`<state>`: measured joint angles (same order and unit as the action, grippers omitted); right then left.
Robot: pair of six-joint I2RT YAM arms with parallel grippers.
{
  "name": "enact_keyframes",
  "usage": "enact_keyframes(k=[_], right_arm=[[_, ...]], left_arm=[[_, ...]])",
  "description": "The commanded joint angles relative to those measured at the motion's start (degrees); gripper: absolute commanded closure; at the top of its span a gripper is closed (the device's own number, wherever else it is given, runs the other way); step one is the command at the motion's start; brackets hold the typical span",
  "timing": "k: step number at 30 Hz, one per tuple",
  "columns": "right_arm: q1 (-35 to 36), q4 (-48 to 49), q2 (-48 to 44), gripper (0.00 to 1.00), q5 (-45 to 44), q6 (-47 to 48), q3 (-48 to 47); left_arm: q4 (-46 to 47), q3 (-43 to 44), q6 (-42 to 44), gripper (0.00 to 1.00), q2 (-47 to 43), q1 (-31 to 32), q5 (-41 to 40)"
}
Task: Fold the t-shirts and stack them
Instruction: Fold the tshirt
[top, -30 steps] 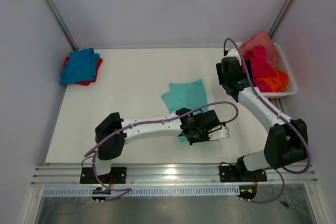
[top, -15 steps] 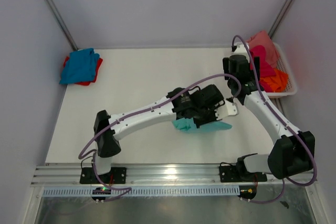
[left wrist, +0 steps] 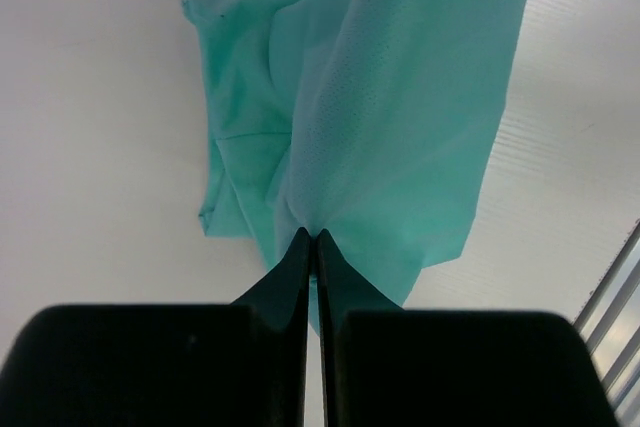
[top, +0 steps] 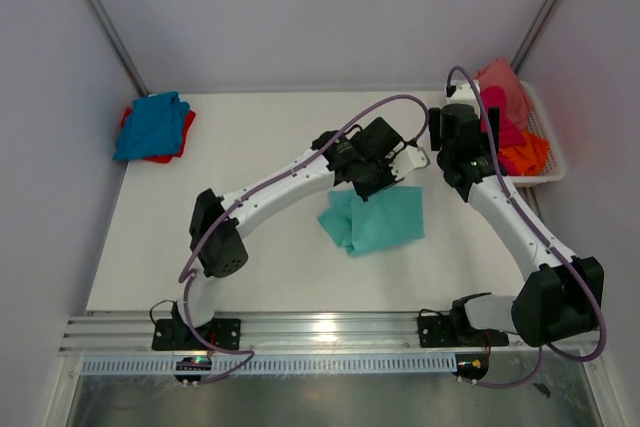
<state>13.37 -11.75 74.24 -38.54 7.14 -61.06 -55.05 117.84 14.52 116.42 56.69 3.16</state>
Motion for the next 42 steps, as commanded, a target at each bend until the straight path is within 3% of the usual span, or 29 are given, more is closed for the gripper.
enact_keyframes(k=[1, 19, 42], right_arm=[[-0.2, 2.2, -1.9, 0.01, 0.0, -0.8, 0.0], [-0.2, 1.0, -0.4, 0.01, 2.0, -0.9, 0.1], [-0.3, -4.8, 1.5, 0.0, 14.1, -0.2, -0.5]], left_arm=[[2.4, 1.0, 1.3, 1.0, 1.2, -1.7, 1.6], [5.9, 0.9, -0.5, 1.0, 2.5, -9.2, 0.9], [9.1, -2.4, -4.3, 1.0, 4.5, -17.4, 1.8]])
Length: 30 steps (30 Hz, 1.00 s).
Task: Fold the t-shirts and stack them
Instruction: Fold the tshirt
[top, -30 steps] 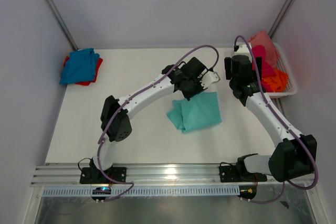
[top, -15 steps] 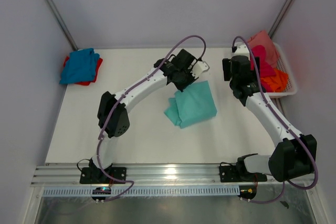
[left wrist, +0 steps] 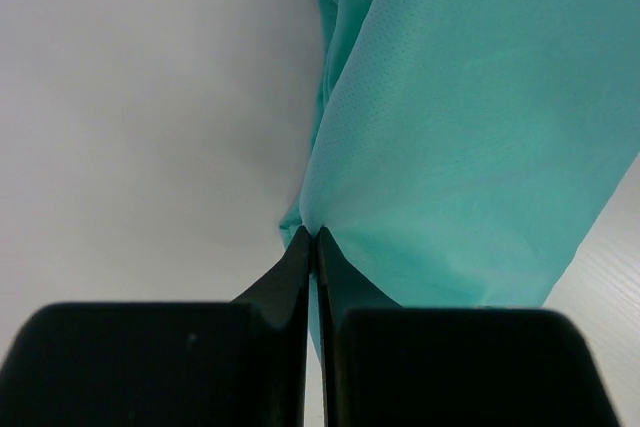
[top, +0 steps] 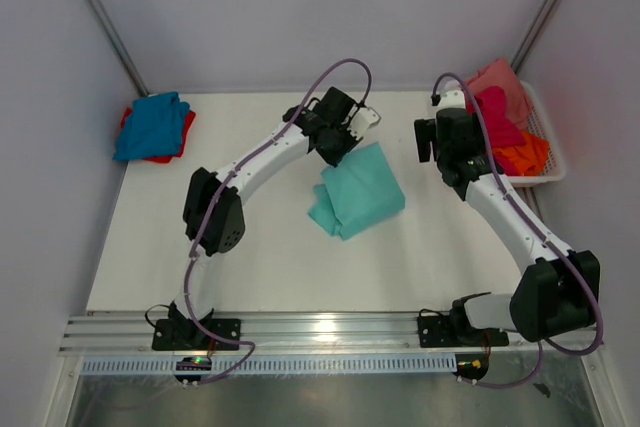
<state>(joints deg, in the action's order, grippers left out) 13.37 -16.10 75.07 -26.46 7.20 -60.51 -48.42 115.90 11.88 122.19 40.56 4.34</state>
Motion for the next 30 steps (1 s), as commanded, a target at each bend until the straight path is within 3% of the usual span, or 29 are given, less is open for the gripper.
enact_keyframes(k=[1, 15, 23, 30], right_arm=[[-0.2, -0.6, 1.0, 0.01, 2.5, -0.3, -1.1], [-0.2, -5.3, 0.3, 0.0, 20.1, 2.3, -1.7], [-0.2, -9.9, 0.9, 0.01, 37.6, 6.1, -2.5], [-0.2, -11.8, -0.1, 0.01, 47.2, 9.3, -2.1]], left_arm=[[2.5, -1.0, -1.8, 1.0, -1.6, -1.6, 0.5], [2.5, -8.1, -4.7, 1.0, -3.4, -1.9, -0.6], [5.6, -13.8, -7.2, 1.0, -5.4, -2.9, -2.0], [7.4, -16.7, -8.1, 1.0, -6.2, -5.0, -1.6]])
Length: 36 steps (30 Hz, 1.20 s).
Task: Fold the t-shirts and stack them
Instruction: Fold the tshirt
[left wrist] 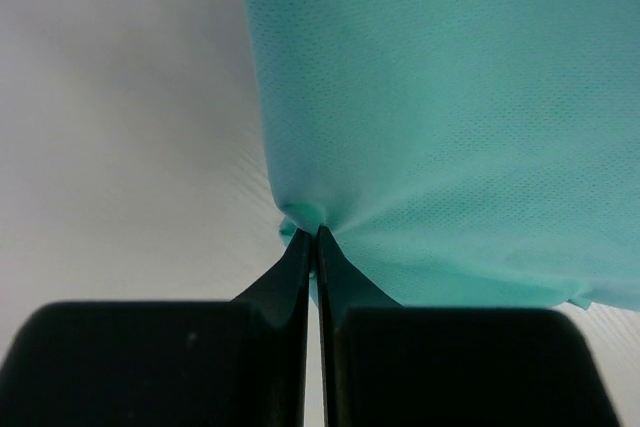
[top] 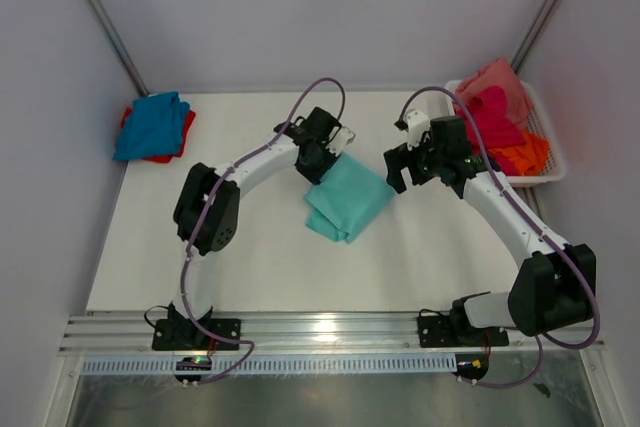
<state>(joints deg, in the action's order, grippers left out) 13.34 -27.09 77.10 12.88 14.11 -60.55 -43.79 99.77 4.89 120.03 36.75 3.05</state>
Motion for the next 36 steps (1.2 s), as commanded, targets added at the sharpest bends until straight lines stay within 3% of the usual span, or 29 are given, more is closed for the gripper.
enact_keyframes(k=[1, 16, 20, 24, 36], right_arm=[[-0.2, -1.0, -2.1, 0.01, 8.5, 2.7, -2.1], [-0.2, 0.2, -0.6, 0.01, 4.4, 1.5, -2.0], [-0.2, 4.5, -0.3, 0.01, -6.4, -3.5, -2.0], [-0.2, 6.7, 1.7, 0.01, -27.0, -8.0, -3.4], [-0.2, 5.6, 11.6, 0.01, -38.5, -11.5, -9.7]], left_arm=[[3.0, -1.1, -1.0, 1.0, -4.4, -1.3, -0.4], [4.2, 0.6, 2.0, 1.0, -4.6, -3.1, -4.3], [-0.6, 7.0, 5.4, 1.0, -2.6, -3.4, 1.2], [-3.4, 11.5, 5.7, 1.0, -3.0, -2.9, 6.1], [-15.3, 16.9, 13.9, 1.0, -2.2, 7.9, 8.9]])
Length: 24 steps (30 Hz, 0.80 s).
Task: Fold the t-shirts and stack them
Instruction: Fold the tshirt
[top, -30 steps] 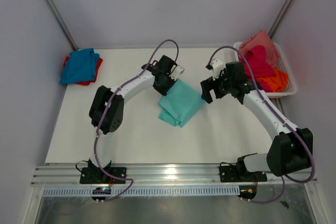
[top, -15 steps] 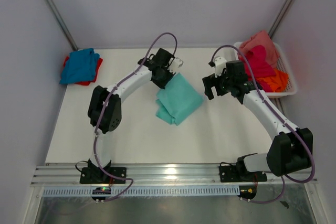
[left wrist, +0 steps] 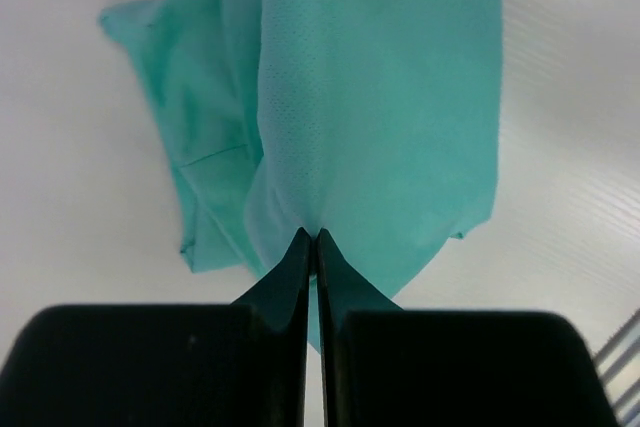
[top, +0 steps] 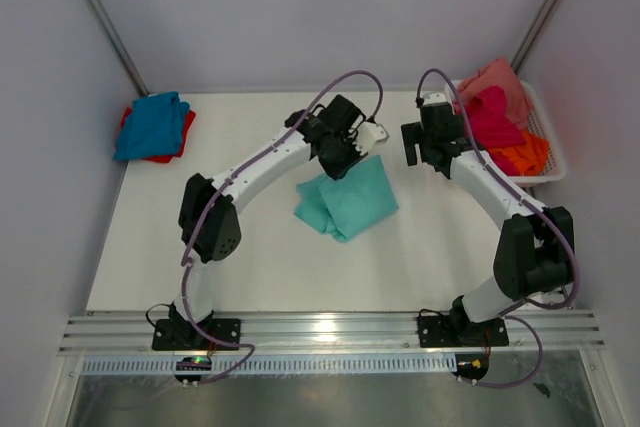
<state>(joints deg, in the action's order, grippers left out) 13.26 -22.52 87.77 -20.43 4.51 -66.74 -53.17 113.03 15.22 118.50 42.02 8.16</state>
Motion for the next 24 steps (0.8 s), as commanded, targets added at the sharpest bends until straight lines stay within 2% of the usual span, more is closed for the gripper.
enact_keyframes(k=[1, 11, 17, 24], right_arm=[[-0.1, 0.9, 2.1, 0.01, -5.3, -2.0, -3.8], [-0.1, 0.1, 5.4, 0.01, -7.5, -3.1, -5.9], [-0.1, -0.4, 5.0, 0.01, -8.5, -3.8, -6.5], [-0.1, -0.9, 5.2, 0.01, -8.1, -4.1, -6.3]], left_arm=[[-6.9, 4.2, 4.3, 1.0, -0.5, 3.2, 4.3], [-15.6, 9.3, 7.4, 1.0, 0.2, 11.3, 6.8], [-19.9, 10.9, 8.5, 1.0, 1.5, 15.0, 14.1], [-20.7, 11.1, 9.8, 1.0, 3.0, 22.4, 11.8]])
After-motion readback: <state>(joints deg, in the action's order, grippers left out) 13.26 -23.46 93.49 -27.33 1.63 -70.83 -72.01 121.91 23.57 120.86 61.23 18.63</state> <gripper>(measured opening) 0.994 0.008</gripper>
